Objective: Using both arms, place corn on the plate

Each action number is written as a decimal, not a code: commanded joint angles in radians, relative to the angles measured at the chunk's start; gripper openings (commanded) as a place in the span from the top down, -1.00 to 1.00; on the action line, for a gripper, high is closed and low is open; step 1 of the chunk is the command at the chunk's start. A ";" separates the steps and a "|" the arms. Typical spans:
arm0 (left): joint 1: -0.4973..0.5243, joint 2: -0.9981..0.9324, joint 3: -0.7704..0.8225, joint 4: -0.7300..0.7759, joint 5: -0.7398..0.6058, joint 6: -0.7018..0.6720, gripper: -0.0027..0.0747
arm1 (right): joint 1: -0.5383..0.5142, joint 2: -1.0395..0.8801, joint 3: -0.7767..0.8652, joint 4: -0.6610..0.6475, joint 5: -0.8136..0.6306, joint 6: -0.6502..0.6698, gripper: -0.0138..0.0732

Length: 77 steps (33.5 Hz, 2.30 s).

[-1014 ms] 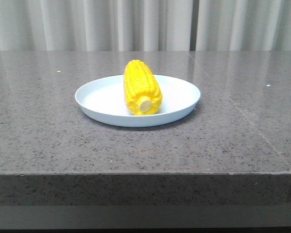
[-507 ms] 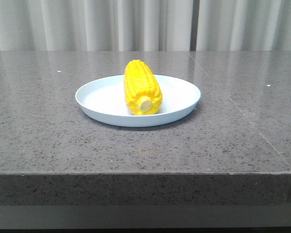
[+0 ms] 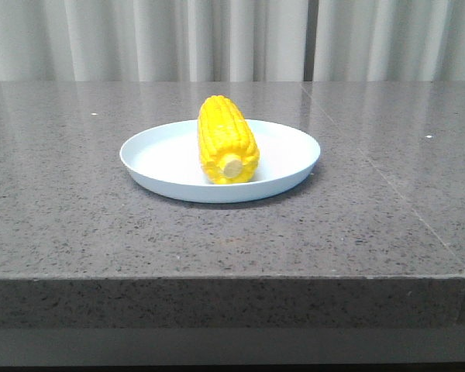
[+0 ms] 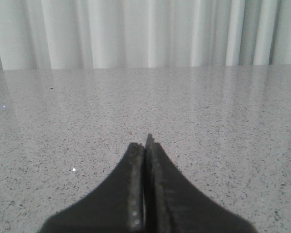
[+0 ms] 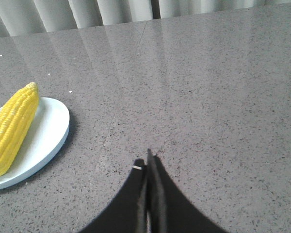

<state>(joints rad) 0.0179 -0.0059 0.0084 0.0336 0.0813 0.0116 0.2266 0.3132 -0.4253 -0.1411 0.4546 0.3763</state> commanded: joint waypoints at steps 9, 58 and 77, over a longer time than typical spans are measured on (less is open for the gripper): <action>0.004 -0.018 0.024 -0.008 -0.073 0.002 0.98 | -0.006 0.005 -0.027 -0.020 -0.076 -0.011 0.85; 0.004 -0.018 0.024 -0.008 -0.073 0.002 0.98 | -0.006 0.005 -0.027 -0.020 -0.076 -0.011 0.85; 0.004 -0.018 0.024 -0.008 -0.073 0.002 0.98 | -0.176 -0.200 0.275 0.266 -0.363 -0.435 0.85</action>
<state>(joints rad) 0.0226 -0.0059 0.0084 0.0336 0.0888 0.0116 0.1045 0.1666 -0.2067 0.0301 0.2337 0.0486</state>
